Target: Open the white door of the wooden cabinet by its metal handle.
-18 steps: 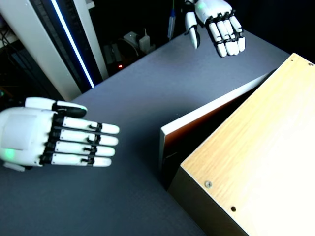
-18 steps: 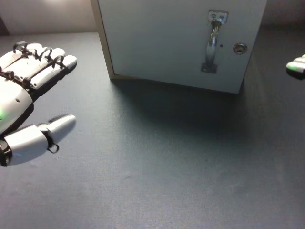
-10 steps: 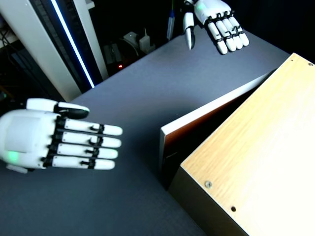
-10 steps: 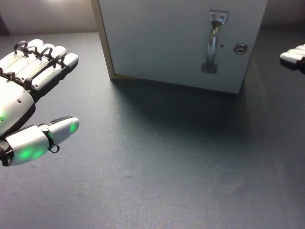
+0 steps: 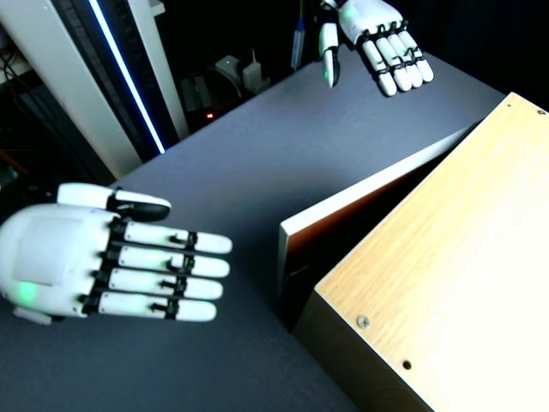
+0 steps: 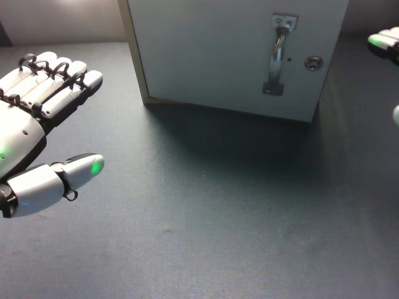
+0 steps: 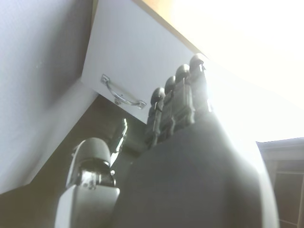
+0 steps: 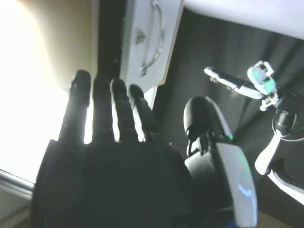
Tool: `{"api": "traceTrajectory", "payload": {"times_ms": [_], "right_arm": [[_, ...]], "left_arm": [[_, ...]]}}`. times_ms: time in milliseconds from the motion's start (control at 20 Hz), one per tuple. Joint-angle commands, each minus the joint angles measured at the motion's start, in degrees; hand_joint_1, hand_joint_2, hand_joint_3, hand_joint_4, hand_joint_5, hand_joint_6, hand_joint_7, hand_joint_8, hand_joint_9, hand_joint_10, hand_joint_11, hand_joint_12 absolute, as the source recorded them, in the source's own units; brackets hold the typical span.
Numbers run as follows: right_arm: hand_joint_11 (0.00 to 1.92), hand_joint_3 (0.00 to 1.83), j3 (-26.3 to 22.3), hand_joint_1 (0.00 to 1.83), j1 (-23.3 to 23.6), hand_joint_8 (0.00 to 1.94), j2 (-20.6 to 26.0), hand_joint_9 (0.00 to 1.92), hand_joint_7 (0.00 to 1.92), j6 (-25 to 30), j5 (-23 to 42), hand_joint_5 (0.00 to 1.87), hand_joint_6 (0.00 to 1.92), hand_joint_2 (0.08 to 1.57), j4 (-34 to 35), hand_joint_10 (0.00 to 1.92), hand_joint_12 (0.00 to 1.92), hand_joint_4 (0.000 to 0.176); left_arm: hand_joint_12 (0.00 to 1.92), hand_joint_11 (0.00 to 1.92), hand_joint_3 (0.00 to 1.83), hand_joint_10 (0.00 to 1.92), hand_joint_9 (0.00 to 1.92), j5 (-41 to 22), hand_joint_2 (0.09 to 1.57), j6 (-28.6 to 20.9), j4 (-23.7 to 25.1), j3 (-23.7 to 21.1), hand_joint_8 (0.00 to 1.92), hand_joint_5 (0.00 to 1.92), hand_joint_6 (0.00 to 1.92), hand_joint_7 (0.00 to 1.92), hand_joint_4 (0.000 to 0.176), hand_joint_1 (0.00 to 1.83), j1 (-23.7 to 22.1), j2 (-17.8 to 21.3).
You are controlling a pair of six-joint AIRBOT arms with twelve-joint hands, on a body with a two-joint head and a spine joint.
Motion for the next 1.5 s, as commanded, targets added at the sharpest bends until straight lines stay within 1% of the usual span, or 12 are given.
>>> {"api": "traceTrajectory", "payload": {"times_ms": [0,100,250,350,400,850,1100,1150,1450], "right_arm": [[0.00,0.00,0.32,0.00,1.50,0.00,-0.07,0.00,0.00,-1.19,5.25,0.00,0.00,1.41,1.35,0.00,0.00,0.000],[0.00,0.00,0.72,0.00,2.65,0.00,-0.53,0.00,0.00,-2.36,4.02,0.00,0.00,1.40,1.35,0.00,0.00,0.000],[0.00,0.00,2.25,0.00,4.24,0.00,-1.43,0.00,0.00,-2.37,2.36,0.00,0.00,1.32,1.51,0.00,0.00,0.000],[0.00,0.00,3.04,0.00,4.98,0.00,-1.92,0.00,0.00,-2.37,1.31,0.00,0.00,1.35,1.54,0.00,0.00,0.000],[0.00,0.00,4.30,0.00,6.33,0.00,-2.93,0.00,0.00,-2.37,-0.34,0.00,0.00,1.33,1.54,0.00,0.00,0.000],[0.00,0.00,6.59,0.00,9.39,0.00,-5.25,0.00,0.00,-2.38,-2.49,0.00,0.00,1.35,1.33,0.00,0.00,0.000],[0.00,0.00,6.64,0.00,10.70,0.00,-5.64,0.00,0.00,-2.43,-2.78,0.00,0.00,1.35,0.32,0.00,0.00,0.000],[0.00,0.01,6.43,0.00,10.72,0.00,-5.64,0.00,0.00,-2.43,-2.76,0.00,0.00,1.37,-0.08,0.00,0.00,0.000],[0.00,0.00,4.31,0.00,10.69,0.00,-5.25,0.00,0.00,-2.42,-1.08,0.00,0.00,1.33,-1.54,0.00,0.00,0.000]], "left_arm": [[0.00,0.00,0.00,0.00,0.00,-6.92,1.34,-0.20,0.11,0.34,0.00,0.03,0.00,0.00,0.000,0.00,-0.30,-0.03],[0.00,0.00,0.00,0.00,0.00,-6.90,1.34,-0.32,0.14,0.32,0.00,0.03,0.00,0.00,0.000,0.00,-0.22,-0.04],[0.00,0.01,0.01,0.00,0.00,-6.74,1.36,-0.53,0.18,0.32,0.00,0.05,0.01,0.01,0.000,0.00,-0.13,-0.02],[0.00,0.01,0.00,0.00,0.00,-6.64,1.35,-0.64,0.24,0.32,0.00,0.03,0.00,0.00,0.000,0.00,-0.04,-0.02],[0.01,0.02,0.01,0.00,0.01,-6.22,1.36,-0.69,0.57,0.35,0.00,0.04,0.00,0.00,0.000,0.00,-0.04,0.02],[0.01,0.03,0.00,0.00,0.01,-5.93,1.36,-0.81,0.81,0.43,0.00,0.05,0.00,0.01,0.000,0.00,-0.08,-0.09],[0.01,0.02,0.01,0.00,0.01,-5.87,1.37,-1.00,0.88,0.51,0.00,0.05,0.00,0.02,0.000,0.00,-0.13,-0.26],[0.01,0.03,0.01,0.01,0.02,-5.85,1.37,-1.01,0.88,0.53,0.00,0.06,0.01,0.02,0.000,0.00,-0.13,-0.28],[0.01,0.04,0.00,0.00,0.02,-6.25,1.37,-1.67,0.66,0.54,0.00,0.06,0.00,0.02,0.000,0.00,0.33,-0.28]]}}
